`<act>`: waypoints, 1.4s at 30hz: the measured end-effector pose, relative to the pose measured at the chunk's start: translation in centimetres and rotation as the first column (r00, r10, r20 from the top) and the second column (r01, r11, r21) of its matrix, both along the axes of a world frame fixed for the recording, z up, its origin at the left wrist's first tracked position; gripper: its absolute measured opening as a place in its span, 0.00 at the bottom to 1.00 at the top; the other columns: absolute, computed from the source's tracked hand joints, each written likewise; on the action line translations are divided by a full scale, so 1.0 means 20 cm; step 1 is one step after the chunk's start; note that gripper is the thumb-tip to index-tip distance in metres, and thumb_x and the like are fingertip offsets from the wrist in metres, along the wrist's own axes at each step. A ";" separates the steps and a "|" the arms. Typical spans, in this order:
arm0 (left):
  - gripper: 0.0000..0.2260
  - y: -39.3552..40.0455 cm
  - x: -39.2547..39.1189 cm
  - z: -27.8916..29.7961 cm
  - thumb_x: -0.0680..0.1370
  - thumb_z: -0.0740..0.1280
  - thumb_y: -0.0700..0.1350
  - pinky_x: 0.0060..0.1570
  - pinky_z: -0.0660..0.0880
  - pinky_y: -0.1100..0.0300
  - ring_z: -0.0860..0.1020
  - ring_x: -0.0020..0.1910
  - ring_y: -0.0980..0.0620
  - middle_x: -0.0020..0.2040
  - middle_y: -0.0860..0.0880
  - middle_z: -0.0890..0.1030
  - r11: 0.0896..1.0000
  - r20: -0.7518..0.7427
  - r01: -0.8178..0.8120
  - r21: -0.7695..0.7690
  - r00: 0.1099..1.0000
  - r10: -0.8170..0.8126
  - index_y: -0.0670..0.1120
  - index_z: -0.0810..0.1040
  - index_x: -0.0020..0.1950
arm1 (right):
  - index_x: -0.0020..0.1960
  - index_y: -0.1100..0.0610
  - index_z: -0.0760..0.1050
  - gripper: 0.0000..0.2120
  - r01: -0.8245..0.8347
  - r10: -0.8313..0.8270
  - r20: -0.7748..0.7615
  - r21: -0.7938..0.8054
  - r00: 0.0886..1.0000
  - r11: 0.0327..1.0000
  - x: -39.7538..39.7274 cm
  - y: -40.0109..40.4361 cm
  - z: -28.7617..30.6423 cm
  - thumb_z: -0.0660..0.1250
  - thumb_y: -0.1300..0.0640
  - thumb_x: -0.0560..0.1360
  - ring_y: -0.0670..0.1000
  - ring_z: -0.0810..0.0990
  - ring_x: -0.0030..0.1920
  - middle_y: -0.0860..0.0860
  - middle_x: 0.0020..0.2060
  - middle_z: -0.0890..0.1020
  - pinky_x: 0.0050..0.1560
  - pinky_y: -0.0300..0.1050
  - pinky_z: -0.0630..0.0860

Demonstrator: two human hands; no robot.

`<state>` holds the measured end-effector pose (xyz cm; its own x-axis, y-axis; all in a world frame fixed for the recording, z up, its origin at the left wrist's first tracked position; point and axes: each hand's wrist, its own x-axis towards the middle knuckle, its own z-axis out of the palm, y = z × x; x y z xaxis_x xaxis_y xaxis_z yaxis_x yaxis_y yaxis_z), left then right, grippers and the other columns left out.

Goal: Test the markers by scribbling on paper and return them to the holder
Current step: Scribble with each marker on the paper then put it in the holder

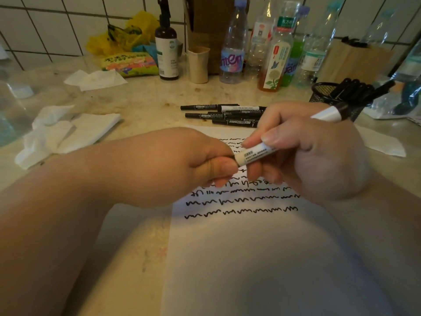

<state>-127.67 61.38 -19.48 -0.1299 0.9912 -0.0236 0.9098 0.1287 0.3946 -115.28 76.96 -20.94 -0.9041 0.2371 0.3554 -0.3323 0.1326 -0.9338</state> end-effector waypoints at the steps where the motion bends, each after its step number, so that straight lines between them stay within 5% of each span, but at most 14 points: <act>1: 0.20 0.01 0.02 0.01 0.71 0.45 0.67 0.35 0.67 0.66 0.74 0.37 0.59 0.36 0.58 0.77 0.999 -0.075 -0.022 0.031 0.997 0.025 0.59 0.71 0.37 | 0.36 0.71 0.76 0.08 0.020 -0.020 -0.002 -0.015 1.000 1.000 0.00 0.00 0.00 0.61 0.67 0.67 0.52 0.76 0.20 0.59 0.24 0.81 0.20 0.37 0.67; 3: 0.19 0.01 0.01 0.02 0.71 0.48 0.67 0.34 0.68 0.68 0.75 0.35 0.59 0.35 0.58 0.77 1.000 -0.015 0.014 -0.018 1.000 -0.014 0.57 0.71 0.37 | 0.36 0.72 0.75 0.08 -0.013 0.013 -0.009 -0.028 1.000 1.000 0.01 0.01 0.00 0.63 0.66 0.66 0.52 0.76 0.21 0.59 0.24 0.81 0.20 0.37 0.66; 6: 0.15 -0.08 -0.06 0.03 0.77 0.57 0.61 0.33 0.70 0.68 0.74 0.26 0.58 0.28 0.55 0.74 0.958 0.342 0.184 -0.219 0.934 -0.101 0.54 0.73 0.37 | 0.32 0.66 0.79 0.09 -0.164 0.152 -0.089 -0.150 0.984 0.975 0.04 0.07 0.03 0.71 0.59 0.61 0.53 0.77 0.22 0.60 0.24 0.78 0.21 0.36 0.65; 9: 0.18 -0.08 -0.11 0.02 0.76 0.57 0.62 0.29 0.70 0.64 0.70 0.25 0.57 0.26 0.55 0.71 0.989 0.456 -0.091 -0.113 0.880 0.133 0.52 0.77 0.37 | 0.34 0.62 0.81 0.12 -0.207 0.203 -0.042 -0.150 0.978 0.967 0.06 0.13 0.06 0.74 0.52 0.62 0.53 0.76 0.22 0.59 0.24 0.78 0.22 0.37 0.62; 12: 0.14 0.01 -0.10 -0.02 0.75 0.58 0.61 0.34 0.71 0.60 0.74 0.30 0.57 0.30 0.56 0.76 0.896 0.288 -0.417 0.152 0.886 0.364 0.55 0.78 0.39 | 0.37 0.57 0.83 0.06 -0.188 0.168 0.223 0.068 0.960 0.980 0.05 0.07 0.02 0.72 0.54 0.68 0.50 0.77 0.30 0.56 0.31 0.81 0.26 0.39 0.71; 14: 0.10 0.04 -0.08 -0.07 0.77 0.58 0.57 0.35 0.71 0.61 0.75 0.36 0.58 0.35 0.56 0.78 0.888 0.051 -0.407 0.214 0.912 0.406 0.57 0.76 0.43 | 0.41 0.55 0.84 0.06 -0.229 0.144 0.345 0.219 0.927 0.949 0.05 0.01 0.01 0.72 0.54 0.72 0.51 0.78 0.33 0.57 0.35 0.83 0.29 0.39 0.74; 17: 0.07 0.03 -0.07 -0.12 0.76 0.62 0.56 0.40 0.73 0.63 0.76 0.41 0.60 0.41 0.57 0.80 0.932 -0.074 -0.334 0.141 0.935 0.346 0.57 0.78 0.50 | 0.45 0.59 0.83 0.10 -0.250 0.140 0.405 0.232 0.904 0.940 0.05 -0.05 0.02 0.74 0.52 0.69 0.51 0.81 0.34 0.58 0.37 0.85 0.33 0.40 0.78; 26: 0.05 0.03 -0.04 -0.11 0.68 0.65 0.57 0.37 0.72 0.69 0.76 0.39 0.63 0.36 0.59 0.80 0.968 -0.028 -0.235 0.087 0.971 0.238 0.69 0.76 0.37 | 0.48 0.57 0.84 0.07 -0.273 0.102 0.480 0.301 0.871 0.914 0.04 -0.10 0.01 0.74 0.56 0.71 0.49 0.84 0.38 0.52 0.39 0.86 0.38 0.40 0.81; 31: 0.08 0.03 -0.05 -0.13 0.68 0.65 0.56 0.39 0.75 0.66 0.77 0.39 0.62 0.37 0.59 0.81 0.968 -0.033 -0.230 0.099 0.972 0.234 0.66 0.80 0.44 | 0.47 0.54 0.85 0.09 -0.283 0.096 0.491 0.323 0.866 0.903 0.04 -0.11 0.01 0.74 0.51 0.69 0.52 0.85 0.44 0.51 0.42 0.86 0.44 0.47 0.82; 36: 0.08 0.03 -0.05 -0.13 0.71 0.67 0.56 0.43 0.76 0.63 0.77 0.39 0.63 0.39 0.60 0.81 0.972 -0.048 -0.224 0.072 0.973 0.227 0.65 0.81 0.48 | 0.45 0.54 0.85 0.07 -0.291 0.093 0.511 0.323 0.854 0.900 0.04 -0.11 0.01 0.75 0.53 0.70 0.51 0.84 0.43 0.51 0.40 0.86 0.40 0.36 0.80; 42: 0.16 0.02 -0.05 -0.13 0.67 0.61 0.63 0.43 0.78 0.58 0.77 0.39 0.62 0.39 0.59 0.81 0.966 -0.049 -0.249 0.065 0.966 0.253 0.64 0.80 0.50 | 0.45 0.56 0.85 0.02 -0.266 0.074 0.490 0.334 0.868 0.904 0.04 -0.09 0.01 0.74 0.60 0.72 0.46 0.83 0.38 0.51 0.38 0.85 0.36 0.33 0.77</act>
